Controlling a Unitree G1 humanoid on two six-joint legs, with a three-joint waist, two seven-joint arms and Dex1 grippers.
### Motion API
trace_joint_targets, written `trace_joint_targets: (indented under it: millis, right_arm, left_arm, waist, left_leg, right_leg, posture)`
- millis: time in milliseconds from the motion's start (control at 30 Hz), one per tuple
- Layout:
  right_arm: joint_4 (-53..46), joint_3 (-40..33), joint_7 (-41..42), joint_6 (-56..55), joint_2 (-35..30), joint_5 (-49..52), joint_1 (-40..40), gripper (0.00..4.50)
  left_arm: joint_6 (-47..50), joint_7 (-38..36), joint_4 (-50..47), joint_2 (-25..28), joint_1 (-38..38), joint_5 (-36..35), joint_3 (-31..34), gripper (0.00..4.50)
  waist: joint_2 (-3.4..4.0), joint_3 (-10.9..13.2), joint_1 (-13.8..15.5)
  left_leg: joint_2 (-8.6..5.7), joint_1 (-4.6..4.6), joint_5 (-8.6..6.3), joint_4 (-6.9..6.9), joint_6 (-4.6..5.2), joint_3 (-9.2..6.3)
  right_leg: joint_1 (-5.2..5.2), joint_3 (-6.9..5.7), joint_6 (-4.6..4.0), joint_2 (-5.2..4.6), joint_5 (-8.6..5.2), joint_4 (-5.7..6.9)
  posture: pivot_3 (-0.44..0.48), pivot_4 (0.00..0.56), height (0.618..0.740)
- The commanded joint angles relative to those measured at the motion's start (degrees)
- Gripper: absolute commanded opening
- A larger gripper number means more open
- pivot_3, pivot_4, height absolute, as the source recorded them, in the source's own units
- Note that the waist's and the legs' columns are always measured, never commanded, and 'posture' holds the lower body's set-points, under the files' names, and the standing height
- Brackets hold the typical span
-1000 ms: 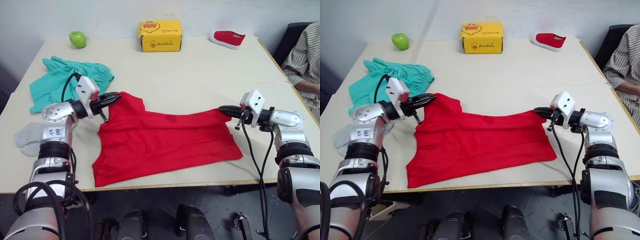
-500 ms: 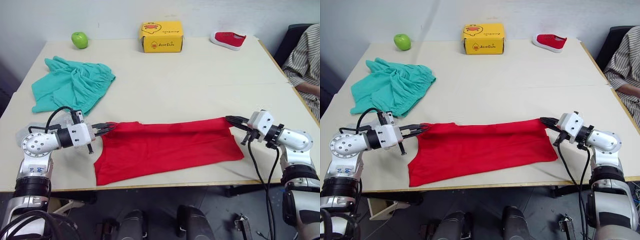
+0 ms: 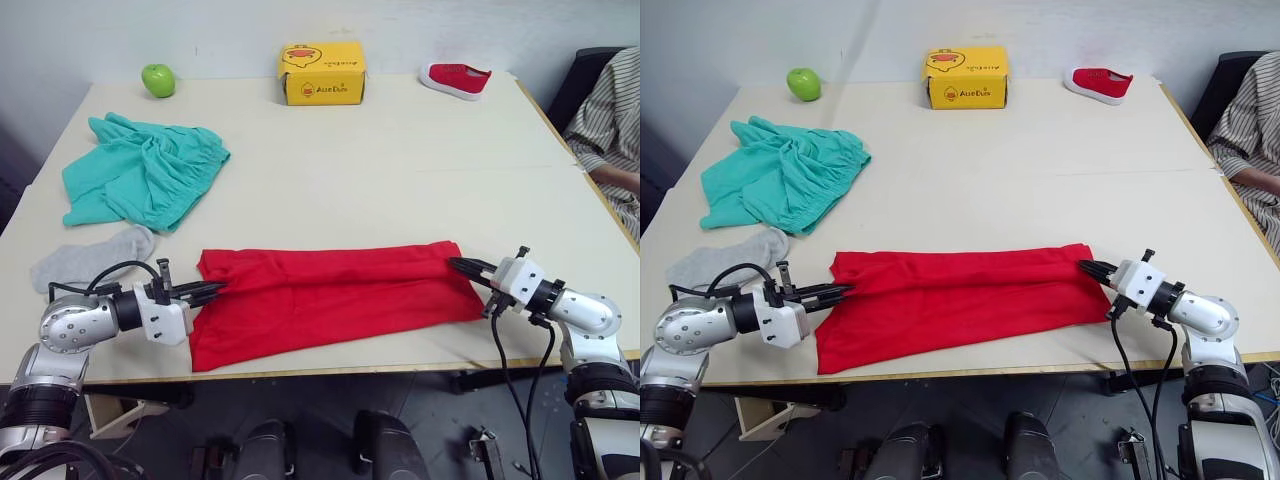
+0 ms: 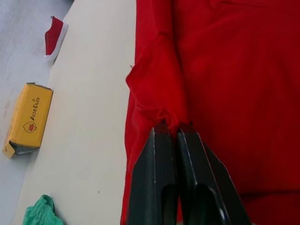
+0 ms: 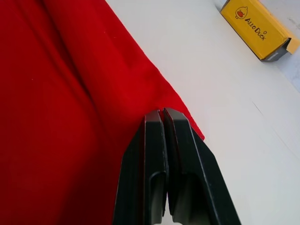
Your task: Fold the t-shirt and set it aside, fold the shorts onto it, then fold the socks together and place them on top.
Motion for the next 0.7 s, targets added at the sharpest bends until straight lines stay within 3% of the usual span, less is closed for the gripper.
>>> trace_joint_targets:
  millis: [33, 100, 200, 367, 500, 600, 700]
  right_arm:
    - [-3.4, -0.2, 0.1, 1.7, -1.3, 1.9, 1.5, 0.02]
    - [-5.9, -0.4, 2.5, 5.4, -1.4, 4.5, 2.8, 0.0]
    - [-11.4, -0.6, 6.6, 11.1, -3.1, 8.1, 5.4, 0.65]
    - [-23.7, -1.4, 12.1, 31.8, -8.2, 15.8, 9.4, 2.42]
    - [-33.7, -2.9, 11.9, 53.7, -12.7, 24.0, 11.8, 3.86]
    - [-38.2, -4.1, 10.9, 67.2, -14.6, 29.7, 10.7, 3.87]
    - [-40.0, -2.8, 7.4, 71.7, -10.1, 31.4, 5.0, 3.15]
  left_arm:
    - [1.8, 0.9, -0.7, 1.8, 0.9, -1.3, -0.3, 0.0]
    - [4.9, -0.5, -2.1, 2.1, 1.6, -4.7, -0.6, 0.23]
    - [13.6, -3.2, -5.6, 2.8, 3.3, -11.7, 0.1, 1.01]
    - [42.4, -10.0, -13.5, 7.2, 8.2, -29.6, 5.5, 2.61]
    - [59.5, -14.6, -17.8, 11.3, 11.0, -39.1, 10.2, 2.46]
    - [67.3, -13.8, -19.2, 10.9, 8.3, -42.6, 11.9, 1.65]
    - [70.0, -10.7, -18.8, 7.3, 0.8, -40.4, 8.4, 0.65]
  waist:
    - [0.0, 0.0, 0.0]
    - [0.0, 0.0, 0.0]
    - [0.0, 0.0, 0.1]
    - [0.01, 0.0, 0.1]
    - [0.02, 0.0, 0.1]
    - [0.03, 0.0, 0.3]
    - [0.01, 0.0, 0.7]
  left_leg:
    - [0.0, 0.0, 0.0, 0.0, 0.0, 0.0]
    - [0.0, 0.0, 0.0, 0.0, 0.0, 0.01]
    - [0.01, -0.01, -0.01, 0.0, 0.01, -0.01]
    - [0.05, 0.01, -0.02, 0.03, 0.03, -0.05]
    - [0.16, 0.01, -0.06, 0.02, -0.04, -0.08]
    - [0.15, 0.01, -0.07, 0.04, -0.03, -0.07]
    - [0.13, 0.01, -0.07, 0.11, -0.02, -0.11]
  right_leg:
    - [0.0, 0.0, 0.0, 0.0, 0.0, 0.0]
    - [0.0, 0.0, 0.0, 0.0, 0.0, 0.0]
    - [0.0, 0.0, 0.0, 0.0, 0.0, 0.0]
    - [0.01, 0.02, 0.0, 0.0, 0.0, 0.02]
    - [0.0, 0.03, -0.04, 0.11, -0.02, 0.01]
    - [0.0, 0.05, -0.05, 0.1, -0.03, 0.01]
    - [0.04, 0.02, -0.1, 0.11, 0.01, 0.0]
  posture:
    - [0.0, 0.15, 0.74]
    - [0.0, 0.15, 0.74]
    - [0.0, 0.15, 0.74]
    - [0.0, 0.15, 0.74]
    - [0.0, 0.15, 0.74]
    - [0.0, 0.15, 0.74]
    - [0.0, 0.15, 0.74]
